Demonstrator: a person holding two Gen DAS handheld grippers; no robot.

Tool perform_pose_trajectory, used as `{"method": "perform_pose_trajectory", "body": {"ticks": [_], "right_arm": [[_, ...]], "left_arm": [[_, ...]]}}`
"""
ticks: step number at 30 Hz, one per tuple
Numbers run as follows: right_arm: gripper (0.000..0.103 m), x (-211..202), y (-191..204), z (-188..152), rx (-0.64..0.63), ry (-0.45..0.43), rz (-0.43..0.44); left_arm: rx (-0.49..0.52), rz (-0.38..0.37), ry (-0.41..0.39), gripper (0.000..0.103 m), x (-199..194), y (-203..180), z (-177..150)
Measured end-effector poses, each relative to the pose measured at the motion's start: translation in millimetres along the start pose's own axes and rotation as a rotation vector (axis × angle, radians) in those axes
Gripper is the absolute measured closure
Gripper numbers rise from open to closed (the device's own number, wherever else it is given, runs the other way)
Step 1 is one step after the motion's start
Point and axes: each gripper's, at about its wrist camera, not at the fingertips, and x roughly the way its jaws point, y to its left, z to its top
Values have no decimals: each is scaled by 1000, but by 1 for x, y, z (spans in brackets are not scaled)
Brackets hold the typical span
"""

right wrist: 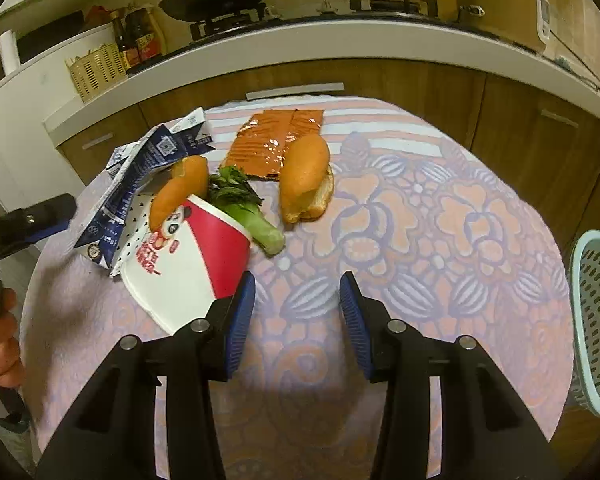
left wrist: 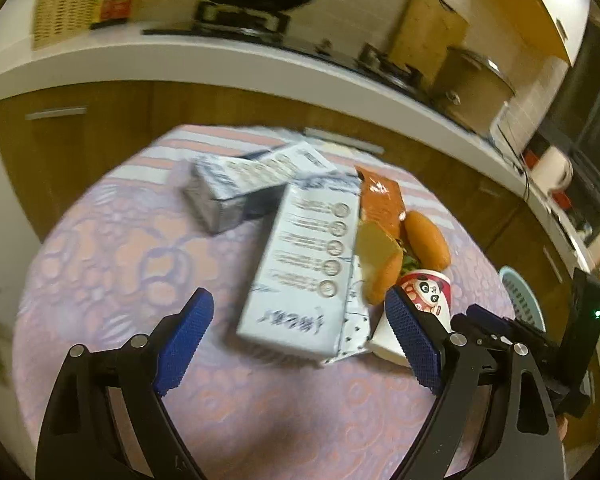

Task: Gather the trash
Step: 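Grasp the white milk carton with the left tool while the right tool grasps the bread roll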

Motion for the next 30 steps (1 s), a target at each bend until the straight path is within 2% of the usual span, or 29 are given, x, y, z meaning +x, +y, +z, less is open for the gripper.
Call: {"method": "perform_pose_trajectory", "body": {"ticks": [4,6,9,12,16,23,26,30], "right_arm": [[62,-4,-3,0,9,-17,23],[62,-6,-4,1,19,-7,29],[62,-12,-7,14,28,-9,56],[62,-12,-6,33,22,-30,46],[62,10,-3,60,21,-26,7],[62,65,-9,75,80,54,-2],[62,68,0,72,36,45,-41],[74,62,2,70,28,22,-31]], "left_arm": [[66,71,45,21,27,-13,3],[84,72,64,47,36,-15,2],[56,40,55,52,41,-7,-2],[13,7,4,52,35,1,-7],[-15,-43,-89,52,15,7,-13],[-13,-61,-125,52,6,6,-18],[-21,-72,-125,52,5,9,-18],[-8,-67,-131,52,3,8,-20]]}}
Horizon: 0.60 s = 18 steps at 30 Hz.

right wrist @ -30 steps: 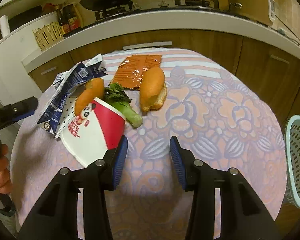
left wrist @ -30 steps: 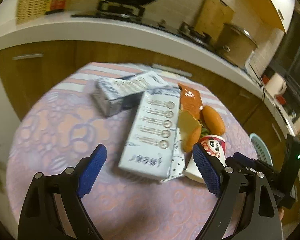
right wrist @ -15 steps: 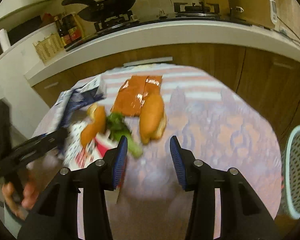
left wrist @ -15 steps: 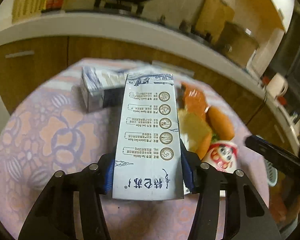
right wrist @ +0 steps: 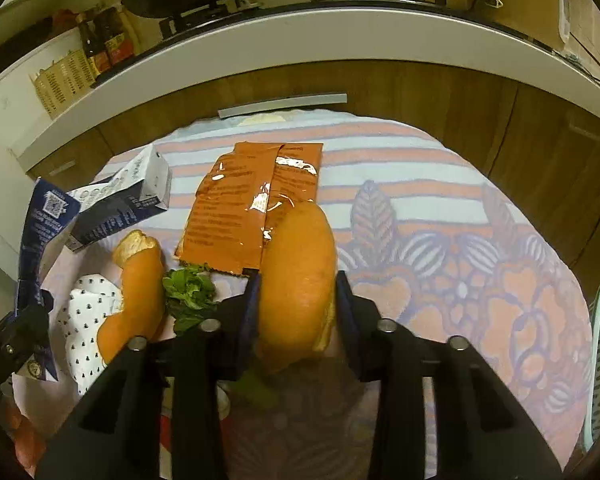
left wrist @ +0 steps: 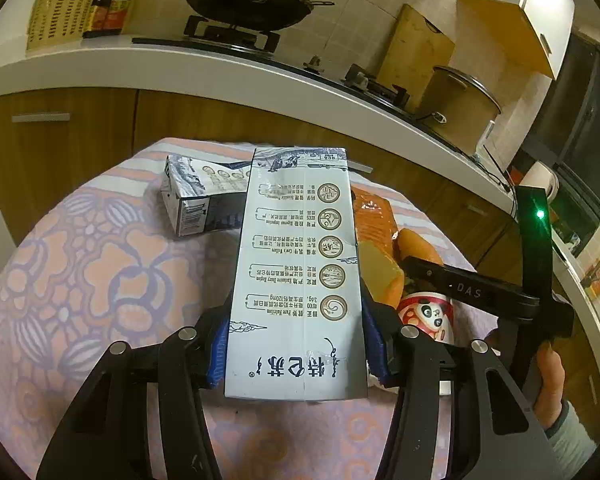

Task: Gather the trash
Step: 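Grasp the white milk carton with the left tool while the right tool grasps the bread roll, then carry the carton and bread roll over the basket and release both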

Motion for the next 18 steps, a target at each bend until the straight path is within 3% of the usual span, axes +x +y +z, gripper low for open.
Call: {"method": "perform_pose_trajectory", "body": {"ticks": [12,16,18], "right_arm": [[79,-25,-8,-16,18,-38,31],[79,-51,-11,-23,11,-66,61],[79,-73,-14,-27,-8,-96,123]], "left_arm": [[25,14,-18,52,-2,-5,2],[22,9,-24,52,-8,-11,1],[15,3,-27,52,-14,-16,-1]]}}
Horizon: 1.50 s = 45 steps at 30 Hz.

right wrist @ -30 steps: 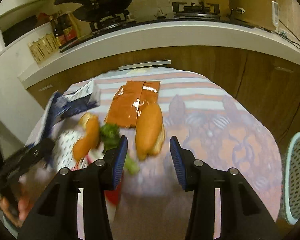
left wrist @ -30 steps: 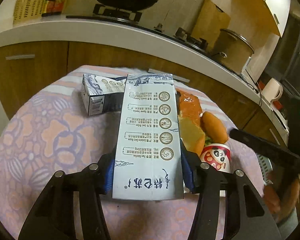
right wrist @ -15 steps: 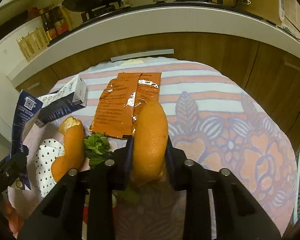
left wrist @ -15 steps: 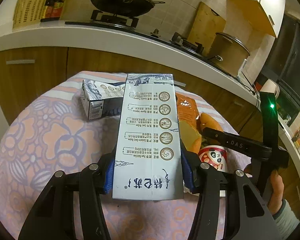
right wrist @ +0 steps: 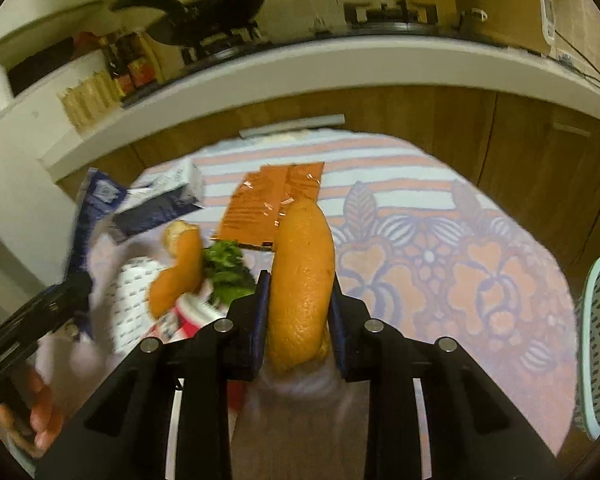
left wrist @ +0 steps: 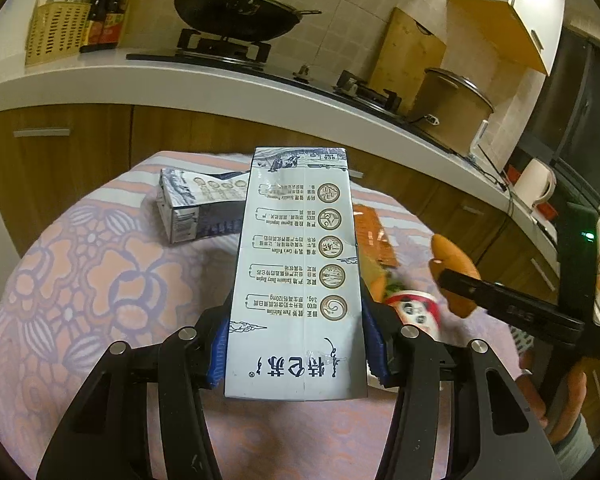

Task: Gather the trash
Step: 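Carry the carton and bread roll over the basket and release both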

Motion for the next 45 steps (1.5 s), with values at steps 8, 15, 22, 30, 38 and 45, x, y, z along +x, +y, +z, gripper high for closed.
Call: {"method": "perform_pose_trajectory", "body": {"ticks": [8,15,22,30,38,45], "right_arm": [[79,-75,-4,-5,-47,-126,78],[79,-128,-33,-7,-34,-218,-9],[79,-177,-84,-13,64,-295,-46],[79,-207,-150,-38,139,-314,-240],[79,-208,-226,-71,293,-231,-386],[79,-180,-283,-109,442,-85,-429]], "left_arm": [[50,-83,-52,52,-32,-55,3],[107,-165,-41,52,-27,-111,6],[190,-244,-12,52,-12,-174,4],[271,-316,34,52,19,-244,2],[333,-384,131,52,64,-317,-18],[376,-443,298,52,116,-367,-52]]}}
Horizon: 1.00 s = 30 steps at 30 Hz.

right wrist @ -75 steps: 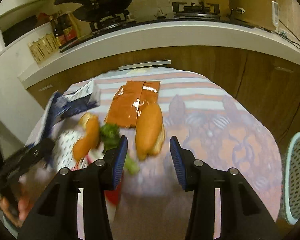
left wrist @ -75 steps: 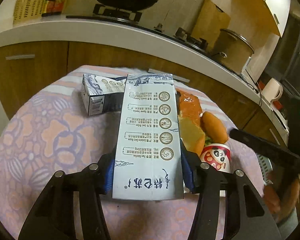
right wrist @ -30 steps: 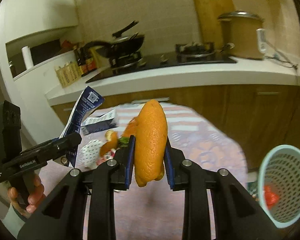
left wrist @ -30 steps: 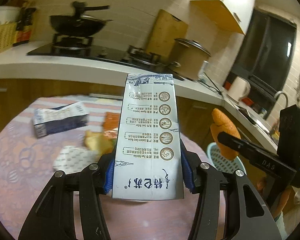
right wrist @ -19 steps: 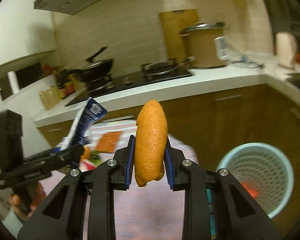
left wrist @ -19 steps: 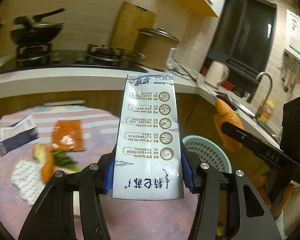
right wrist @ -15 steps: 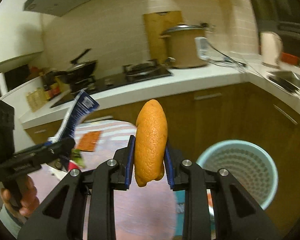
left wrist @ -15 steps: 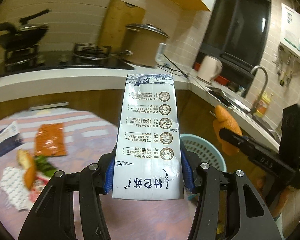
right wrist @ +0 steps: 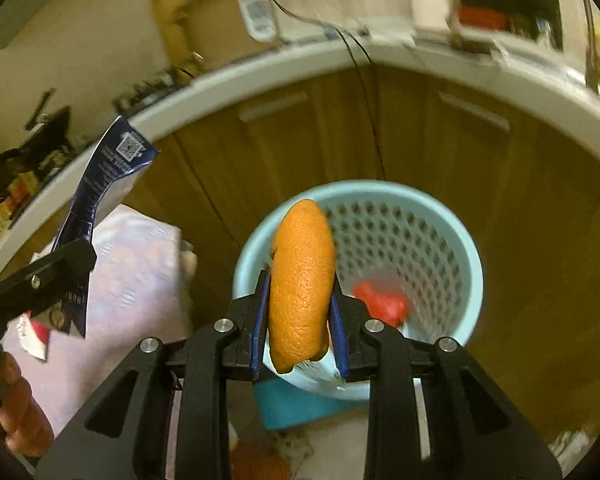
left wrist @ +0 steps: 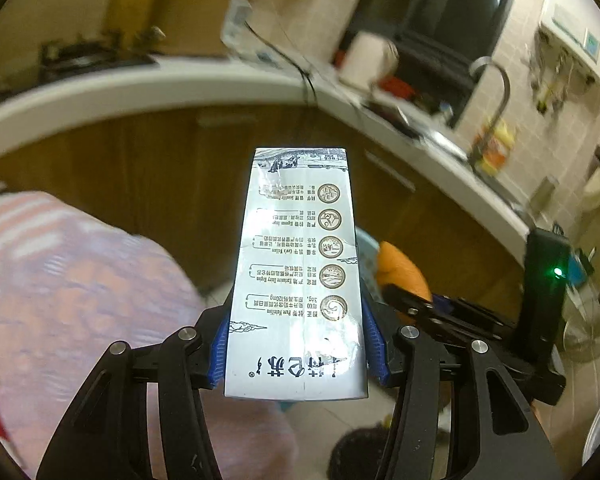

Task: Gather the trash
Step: 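Carry the carton and bread roll over the basket and release both, then move both open tools back toward the table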

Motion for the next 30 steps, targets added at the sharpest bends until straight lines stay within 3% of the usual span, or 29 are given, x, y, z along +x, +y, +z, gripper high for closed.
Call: {"method": "perform_pose_trajectory", "body": {"ticks": [5,11,14,18,20,30], "right_arm": [[79,33,-31,-10,82,107,-53],[77,54,-53,-19,125,189,-138],[75,56,-61,-22,135,192,-133],[64,50,-68,-24,156,171,-136],[52,44,-68,-21,161,146,-144],[52,8,-20,-1,66,46,-103]], "left_arm": [[-2,-42,116,52,53,-12,-11],[-17,-32,184,52,94,-24,-17],[-14,-17,205,41,103,-26,-19],[0,5,200,36,102,-27,-22],[-4,9,191,36,96,-24,-22],[-24,16,90,36,37,-3,-24]]}}
